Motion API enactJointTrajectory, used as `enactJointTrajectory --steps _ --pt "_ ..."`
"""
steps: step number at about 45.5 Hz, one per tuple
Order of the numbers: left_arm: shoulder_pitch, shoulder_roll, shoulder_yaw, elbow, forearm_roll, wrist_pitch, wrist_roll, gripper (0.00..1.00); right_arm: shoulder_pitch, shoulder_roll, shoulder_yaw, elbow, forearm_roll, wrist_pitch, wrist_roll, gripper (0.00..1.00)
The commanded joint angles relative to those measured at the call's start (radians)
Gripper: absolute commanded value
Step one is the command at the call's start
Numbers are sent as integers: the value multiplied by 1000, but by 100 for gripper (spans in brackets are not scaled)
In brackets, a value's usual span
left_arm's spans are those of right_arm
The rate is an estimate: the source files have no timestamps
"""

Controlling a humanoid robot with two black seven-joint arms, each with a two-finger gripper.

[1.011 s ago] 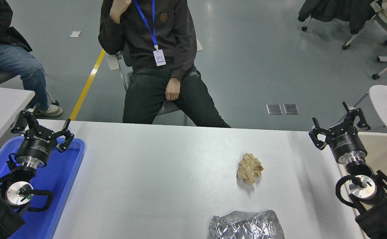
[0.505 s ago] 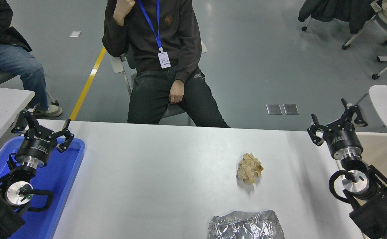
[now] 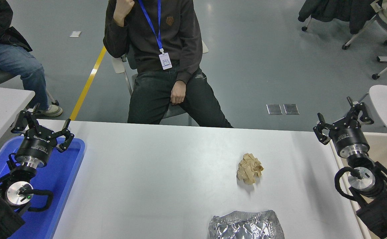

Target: Clean the table surface

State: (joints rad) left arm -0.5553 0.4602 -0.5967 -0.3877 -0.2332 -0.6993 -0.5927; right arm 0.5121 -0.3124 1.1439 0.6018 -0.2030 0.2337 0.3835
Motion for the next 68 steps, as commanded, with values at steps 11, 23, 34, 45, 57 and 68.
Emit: enactJointTrajectory --steps 11,23,34,45,57,68 --pt "0 0 0 0 0 0 1 100 -17 -129 -61 85 -3 65 -3 100" --pt "0 0 0 0 0 0 1 100 -66 -246 -176 289 -24 56 -6 100" --pt "0 0 0 0 0 0 1 100 -73 -392 -283 498 -104 62 -6 100" --pt "0 0 0 0 0 0 1 100 -142 -519 -291 713 -248 82 -6 100" --pt "0 0 0 0 0 0 -1 100 -245 -579 -286 857 -389 84 -3 100" --pt "0 0 0 0 0 0 1 100 -317 -580 -280 964 -567 85 14 100"
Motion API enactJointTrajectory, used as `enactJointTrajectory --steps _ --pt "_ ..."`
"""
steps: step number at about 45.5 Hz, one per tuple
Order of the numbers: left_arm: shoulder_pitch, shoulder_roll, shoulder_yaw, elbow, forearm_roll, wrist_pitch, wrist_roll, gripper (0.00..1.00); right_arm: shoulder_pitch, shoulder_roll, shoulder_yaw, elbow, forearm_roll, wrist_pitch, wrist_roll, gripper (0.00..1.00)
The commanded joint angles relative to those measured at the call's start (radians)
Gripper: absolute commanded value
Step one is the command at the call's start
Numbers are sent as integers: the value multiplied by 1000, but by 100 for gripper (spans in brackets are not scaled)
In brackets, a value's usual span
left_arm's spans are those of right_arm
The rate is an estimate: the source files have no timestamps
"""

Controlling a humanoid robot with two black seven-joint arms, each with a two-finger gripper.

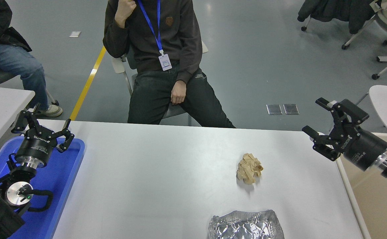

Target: Clean the table surface

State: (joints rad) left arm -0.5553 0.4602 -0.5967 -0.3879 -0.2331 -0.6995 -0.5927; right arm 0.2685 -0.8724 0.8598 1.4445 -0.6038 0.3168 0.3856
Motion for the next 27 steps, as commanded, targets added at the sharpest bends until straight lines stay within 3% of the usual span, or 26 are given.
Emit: enactJointTrajectory --steps 1,16,27 --pt "0 0 0 0 0 0 1 100 -77 -20 5 131 -183 2 12 100" --pt "0 0 0 0 0 0 1 100 -74 -22 4 157 -396 2 13 100" --pt "0 0 0 0 0 0 -1 100 -61 -25 -2 160 -642 2 18 100"
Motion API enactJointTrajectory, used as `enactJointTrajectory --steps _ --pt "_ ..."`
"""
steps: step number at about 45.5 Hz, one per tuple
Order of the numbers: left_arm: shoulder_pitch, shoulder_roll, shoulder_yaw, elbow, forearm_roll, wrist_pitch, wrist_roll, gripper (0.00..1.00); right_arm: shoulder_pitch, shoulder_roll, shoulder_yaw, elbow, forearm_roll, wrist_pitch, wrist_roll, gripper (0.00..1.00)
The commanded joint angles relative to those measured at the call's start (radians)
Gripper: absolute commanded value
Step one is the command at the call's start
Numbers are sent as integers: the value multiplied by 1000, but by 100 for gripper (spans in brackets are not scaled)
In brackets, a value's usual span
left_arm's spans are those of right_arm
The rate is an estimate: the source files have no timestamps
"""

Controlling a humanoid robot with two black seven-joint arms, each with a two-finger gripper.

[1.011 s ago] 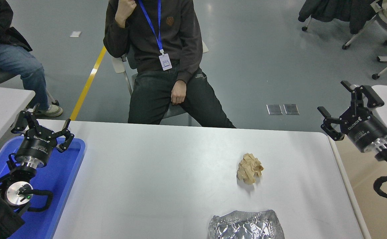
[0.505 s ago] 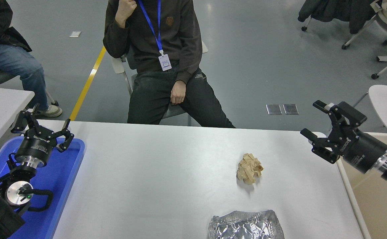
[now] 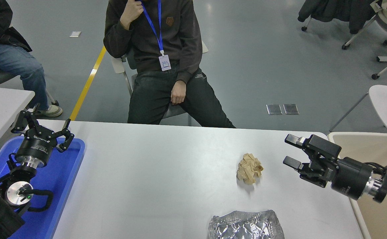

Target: Clean the table surface

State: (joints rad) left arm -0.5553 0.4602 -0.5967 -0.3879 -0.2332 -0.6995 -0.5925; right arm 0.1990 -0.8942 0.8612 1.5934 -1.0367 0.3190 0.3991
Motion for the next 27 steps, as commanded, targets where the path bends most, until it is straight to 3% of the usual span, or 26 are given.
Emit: enactJointTrajectory --steps 1,17,27 --pt "0 0 0 0 0 0 0 100 11 -3 -4 13 -226 0 4 100" --pt "0 0 0 0 0 2 0 100 45 -40 -80 28 -440 0 1 100" --pt "0 0 0 1 0 0 -1 100 43 -68 -178 51 -447 -2 1 100"
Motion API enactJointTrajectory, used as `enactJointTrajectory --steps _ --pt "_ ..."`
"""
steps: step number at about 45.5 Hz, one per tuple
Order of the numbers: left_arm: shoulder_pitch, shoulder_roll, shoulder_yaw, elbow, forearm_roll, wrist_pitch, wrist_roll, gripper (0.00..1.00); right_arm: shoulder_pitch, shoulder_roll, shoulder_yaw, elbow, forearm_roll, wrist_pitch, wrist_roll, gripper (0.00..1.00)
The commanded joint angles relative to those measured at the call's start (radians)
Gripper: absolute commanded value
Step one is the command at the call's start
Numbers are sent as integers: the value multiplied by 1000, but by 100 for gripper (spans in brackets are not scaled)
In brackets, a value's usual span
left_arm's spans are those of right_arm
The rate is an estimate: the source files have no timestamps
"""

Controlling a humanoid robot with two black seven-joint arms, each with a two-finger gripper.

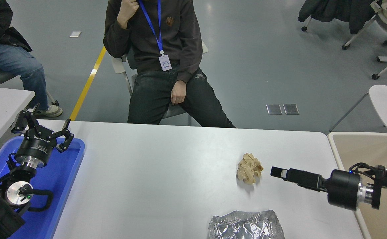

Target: Clean the table surface

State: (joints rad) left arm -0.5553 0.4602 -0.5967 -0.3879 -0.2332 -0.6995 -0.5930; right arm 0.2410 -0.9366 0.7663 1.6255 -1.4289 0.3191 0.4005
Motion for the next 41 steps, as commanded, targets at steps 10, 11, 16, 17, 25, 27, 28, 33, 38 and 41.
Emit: enactJointTrajectory --steps 10,11,16,17,25,27,28,33,38,41 --pt "0 0 0 1 0 0 -1 100 -5 -25 -154 37 -125 -23 -2 100" --pt "0 0 0 0 0 0 1 100 -5 -25 -157 37 -142 -32 -2 100" --pt "0 0 0 1 0 0 1 100 -5 -25 -167 37 -191 -81 -8 100" --pt "0 0 0 0 0 0 1 100 -5 -25 -167 37 -196 -84 -9 100" --pt "0 0 0 0 0 0 1 100 -9 -30 -197 27 -240 -112 -58 100" --pt "0 0 0 0 0 0 1 100 -11 -34 -219 28 -239 -124 -98 100" --pt "0 0 0 0 0 0 -1 100 -11 -34 -226 30 -239 -124 -109 100" --pt "0 0 0 0 0 0 -1 100 -8 -34 -272 28 -249 -147 -166 100" --pt "0 0 0 1 0 0 -1 100 -3 -34 -292 25 -260 -169 -193 100" --pt "0 0 0 0 0 0 1 100 -2 -31 -292 24 -260 -170 -207 100"
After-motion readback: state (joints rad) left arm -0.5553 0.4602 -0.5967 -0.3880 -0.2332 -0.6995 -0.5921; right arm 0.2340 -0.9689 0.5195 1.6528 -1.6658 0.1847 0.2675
